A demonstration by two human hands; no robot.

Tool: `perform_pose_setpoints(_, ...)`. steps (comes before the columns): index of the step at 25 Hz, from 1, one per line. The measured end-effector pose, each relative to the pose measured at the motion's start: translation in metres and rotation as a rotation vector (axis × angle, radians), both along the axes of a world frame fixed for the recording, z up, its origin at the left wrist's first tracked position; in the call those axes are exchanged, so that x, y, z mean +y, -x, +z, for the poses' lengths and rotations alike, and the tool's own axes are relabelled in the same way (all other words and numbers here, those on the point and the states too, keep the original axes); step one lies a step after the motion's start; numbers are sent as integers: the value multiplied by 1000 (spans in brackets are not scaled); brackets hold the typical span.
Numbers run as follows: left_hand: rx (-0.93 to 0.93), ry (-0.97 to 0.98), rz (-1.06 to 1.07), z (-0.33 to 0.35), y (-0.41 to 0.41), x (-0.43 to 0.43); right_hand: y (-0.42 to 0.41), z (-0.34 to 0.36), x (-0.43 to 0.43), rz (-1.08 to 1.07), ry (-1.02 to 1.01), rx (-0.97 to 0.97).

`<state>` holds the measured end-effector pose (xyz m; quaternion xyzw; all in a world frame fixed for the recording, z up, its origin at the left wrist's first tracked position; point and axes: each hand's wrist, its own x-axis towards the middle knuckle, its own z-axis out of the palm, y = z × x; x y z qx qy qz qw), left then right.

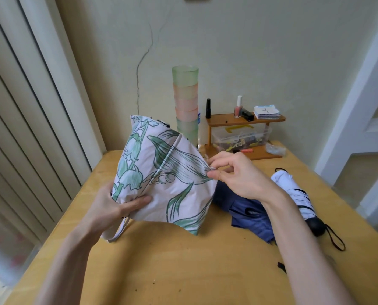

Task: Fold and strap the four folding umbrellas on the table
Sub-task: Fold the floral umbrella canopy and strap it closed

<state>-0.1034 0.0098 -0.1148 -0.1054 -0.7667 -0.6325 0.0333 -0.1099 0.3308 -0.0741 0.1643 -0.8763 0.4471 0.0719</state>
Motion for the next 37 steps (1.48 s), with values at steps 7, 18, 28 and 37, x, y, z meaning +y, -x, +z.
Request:
perform_pose_setpoints(7,3,-1,3,1,1,-1,-6,7,-3,-215,-71,107)
perform_pose_setpoints(18,17,-15,45,1,2,-15,-11,14,9,-42,31,89)
perform_pose_setpoints(28,17,-62,71,-1,4,-10,-7,6,-1,-83,200,74)
perform_pose_setpoints(37,16,-91,184,-7,8,6,-3,3,-28,-213,688,-52)
